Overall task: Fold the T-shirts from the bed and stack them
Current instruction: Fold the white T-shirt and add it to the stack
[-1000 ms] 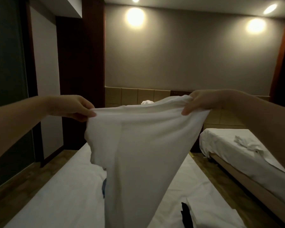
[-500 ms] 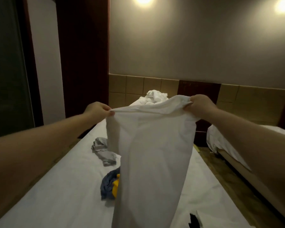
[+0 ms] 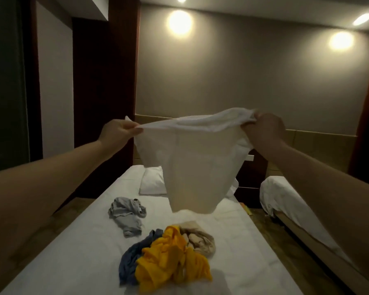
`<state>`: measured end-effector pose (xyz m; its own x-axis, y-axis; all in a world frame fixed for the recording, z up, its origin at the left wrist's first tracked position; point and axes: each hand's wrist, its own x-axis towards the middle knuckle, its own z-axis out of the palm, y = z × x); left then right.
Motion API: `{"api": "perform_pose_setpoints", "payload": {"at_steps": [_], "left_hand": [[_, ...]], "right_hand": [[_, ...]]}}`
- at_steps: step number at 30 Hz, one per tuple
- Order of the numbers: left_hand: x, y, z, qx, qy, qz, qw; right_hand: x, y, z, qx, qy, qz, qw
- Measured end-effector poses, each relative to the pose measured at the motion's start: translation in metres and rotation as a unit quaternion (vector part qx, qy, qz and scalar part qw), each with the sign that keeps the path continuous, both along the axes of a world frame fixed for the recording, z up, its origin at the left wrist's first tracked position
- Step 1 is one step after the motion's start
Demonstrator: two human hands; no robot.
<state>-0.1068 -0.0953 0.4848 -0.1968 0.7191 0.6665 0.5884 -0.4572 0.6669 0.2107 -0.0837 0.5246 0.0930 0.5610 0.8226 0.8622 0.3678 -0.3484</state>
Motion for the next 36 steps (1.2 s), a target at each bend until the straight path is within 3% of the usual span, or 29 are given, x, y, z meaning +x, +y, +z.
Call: {"api": "perform_pose_setpoints", "payload": {"at_steps": [8, 12, 16, 18, 21, 24, 28, 31, 34, 36], "left_hand": [[-0.01, -0.15, -0.17, -0.138, 0.055, 0.004, 0.989], [-0.011, -0.24, -0.289, -0.189, 0.096, 0.046, 0.976], [-0.005, -0.301, -0.384, -0.313, 0.049, 0.042, 0.947], [-0.002, -0.311, -0.397, -0.336, 0.041, 0.043, 0.94], [0.001, -0.314, -0.382, -0.302, 0.042, 0.051, 0.951], [0.002, -0.33, -0.364, -0.282, 0.07, 0.038, 0.956], [-0.011, -0.372, -0.388, -0.309, 0.095, 0.003, 0.946], [-0.014, -0.402, -0.427, -0.341, 0.096, -0.053, 0.934], [-0.013, -0.409, -0.452, -0.308, 0.11, -0.031, 0.945], [-0.005, -0.409, -0.444, -0.304, 0.118, -0.014, 0.945]], "right_hand": [[0.02, -0.16, -0.17, -0.125, -0.063, 0.085, 0.987], [0.015, -0.244, -0.272, -0.273, -0.052, 0.123, 0.953], [0.014, -0.286, -0.363, -0.368, -0.115, 0.114, 0.916], [0.018, -0.295, -0.38, -0.366, -0.087, 0.105, 0.92], [0.025, -0.312, -0.377, -0.329, -0.055, 0.152, 0.93], [0.033, -0.337, -0.368, -0.316, -0.086, 0.225, 0.918], [0.047, -0.382, -0.383, -0.406, -0.136, 0.24, 0.871], [0.046, -0.408, -0.415, -0.428, -0.229, 0.229, 0.844], [0.045, -0.42, -0.429, -0.435, -0.192, 0.253, 0.842], [0.042, -0.423, -0.421, -0.508, -0.16, 0.289, 0.796]]}}
